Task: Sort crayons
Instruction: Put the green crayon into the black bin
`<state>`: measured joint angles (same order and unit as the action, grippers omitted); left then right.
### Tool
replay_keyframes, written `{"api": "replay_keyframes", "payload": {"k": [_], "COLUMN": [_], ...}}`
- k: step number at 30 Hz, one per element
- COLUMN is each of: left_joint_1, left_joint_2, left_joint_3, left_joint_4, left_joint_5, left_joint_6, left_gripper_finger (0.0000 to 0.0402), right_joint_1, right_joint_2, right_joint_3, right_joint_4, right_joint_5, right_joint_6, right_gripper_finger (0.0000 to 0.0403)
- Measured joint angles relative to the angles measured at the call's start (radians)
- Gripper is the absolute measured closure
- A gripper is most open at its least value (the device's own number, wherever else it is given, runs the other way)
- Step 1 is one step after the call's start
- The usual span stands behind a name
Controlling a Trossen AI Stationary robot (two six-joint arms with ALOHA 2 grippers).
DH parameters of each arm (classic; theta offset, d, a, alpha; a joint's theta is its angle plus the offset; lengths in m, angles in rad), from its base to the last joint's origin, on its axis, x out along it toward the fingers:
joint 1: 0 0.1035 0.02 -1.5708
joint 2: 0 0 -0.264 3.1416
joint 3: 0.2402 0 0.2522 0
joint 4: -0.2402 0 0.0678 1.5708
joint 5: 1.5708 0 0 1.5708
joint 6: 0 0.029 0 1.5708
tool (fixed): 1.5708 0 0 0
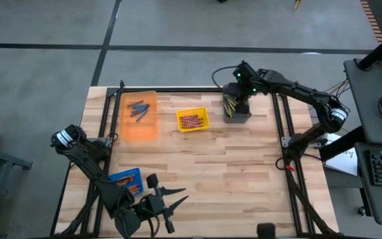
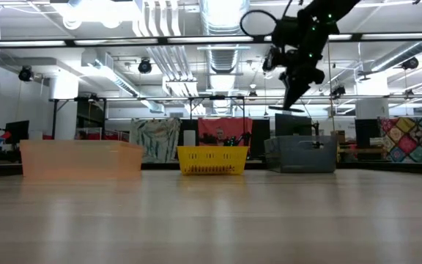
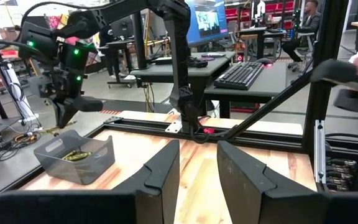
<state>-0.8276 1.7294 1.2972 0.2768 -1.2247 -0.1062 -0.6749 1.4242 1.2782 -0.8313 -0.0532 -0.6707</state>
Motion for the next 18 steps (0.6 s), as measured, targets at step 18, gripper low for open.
{"api": "replay_keyframes", "payload": {"k": [18], "left_joint_1": [0.001], "left_joint_2": [0.001], "left_joint_3": [0.002], "left_joint_4": [0.000], "left_joint_5": [-0.050], "left_joint_6": [-0.008], "left_gripper_finger": [0.0311], "right_joint_1": [-0.156], "right_joint_2": [0.001], "right_joint_3": [-0.224], "right_joint_4": [0.291], "right_joint_5": [-0.004], "right_joint_6": [-0.063], "right_gripper_finger": [0.0394]}}
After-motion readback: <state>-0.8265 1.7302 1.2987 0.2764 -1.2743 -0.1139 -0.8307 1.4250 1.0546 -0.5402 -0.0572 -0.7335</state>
